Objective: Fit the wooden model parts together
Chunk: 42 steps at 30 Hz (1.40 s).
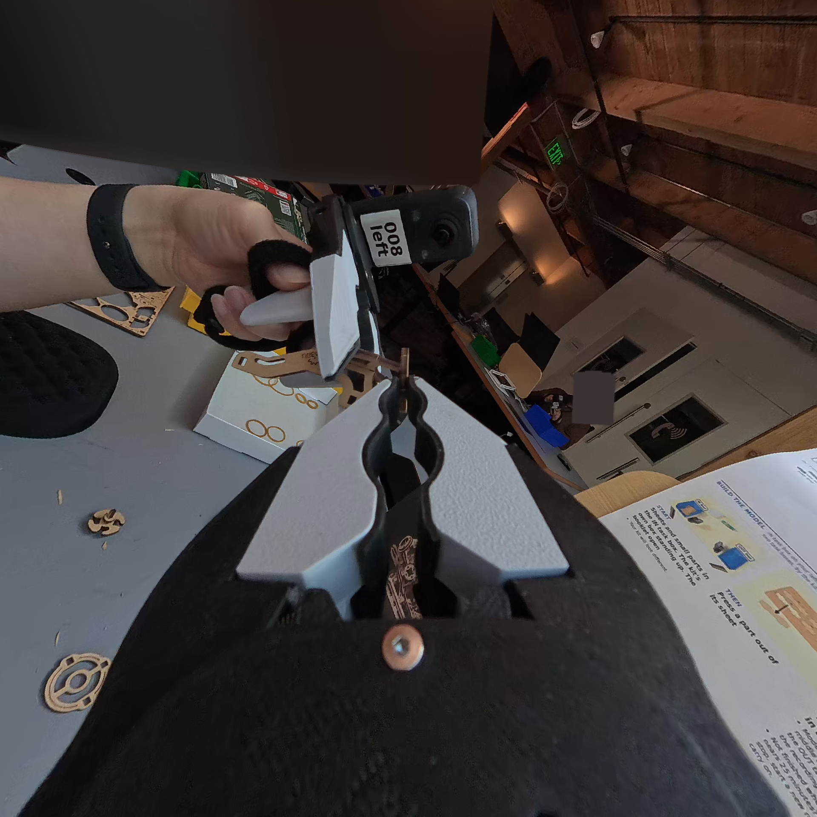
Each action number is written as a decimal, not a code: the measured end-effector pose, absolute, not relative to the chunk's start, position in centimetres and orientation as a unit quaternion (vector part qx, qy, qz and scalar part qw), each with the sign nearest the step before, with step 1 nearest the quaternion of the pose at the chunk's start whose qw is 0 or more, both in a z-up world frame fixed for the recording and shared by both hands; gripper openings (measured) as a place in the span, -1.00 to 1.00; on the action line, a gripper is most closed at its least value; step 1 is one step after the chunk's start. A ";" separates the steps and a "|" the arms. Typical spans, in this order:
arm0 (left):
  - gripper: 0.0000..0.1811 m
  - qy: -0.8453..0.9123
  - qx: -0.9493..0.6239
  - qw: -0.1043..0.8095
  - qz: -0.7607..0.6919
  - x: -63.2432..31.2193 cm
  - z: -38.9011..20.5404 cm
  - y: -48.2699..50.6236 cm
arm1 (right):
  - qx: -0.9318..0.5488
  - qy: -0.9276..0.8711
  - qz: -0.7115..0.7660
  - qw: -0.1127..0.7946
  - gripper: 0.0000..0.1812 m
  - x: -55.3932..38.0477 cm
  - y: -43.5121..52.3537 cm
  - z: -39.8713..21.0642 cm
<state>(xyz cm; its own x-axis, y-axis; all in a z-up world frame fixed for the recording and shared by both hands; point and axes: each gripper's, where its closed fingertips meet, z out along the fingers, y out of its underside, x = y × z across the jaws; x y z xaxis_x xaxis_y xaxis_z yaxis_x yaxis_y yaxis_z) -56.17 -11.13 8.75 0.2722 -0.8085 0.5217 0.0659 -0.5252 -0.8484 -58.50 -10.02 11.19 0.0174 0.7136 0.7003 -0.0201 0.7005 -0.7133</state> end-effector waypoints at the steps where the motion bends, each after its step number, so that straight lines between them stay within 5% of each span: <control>1: -0.68 0.269 -0.685 0.407 -0.541 -56.2 8.9 -11.1 | -0.271 -0.641 0.278 0.662 -0.99 -58.5 -10.0 11.3; 42: -0.72 0.270 -0.660 0.457 -0.532 -56.4 10.5 -11.1 | -0.239 -0.550 0.348 0.720 -0.99 -58.6 -10.2 12.9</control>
<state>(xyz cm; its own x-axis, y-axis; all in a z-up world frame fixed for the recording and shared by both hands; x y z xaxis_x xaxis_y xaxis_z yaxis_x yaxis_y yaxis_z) -56.45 -11.07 10.54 0.2886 -0.8424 0.4551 0.1294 -0.4367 -0.8903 -58.63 -10.21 12.89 0.1520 0.7652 0.6256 -0.2386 0.6426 -0.7281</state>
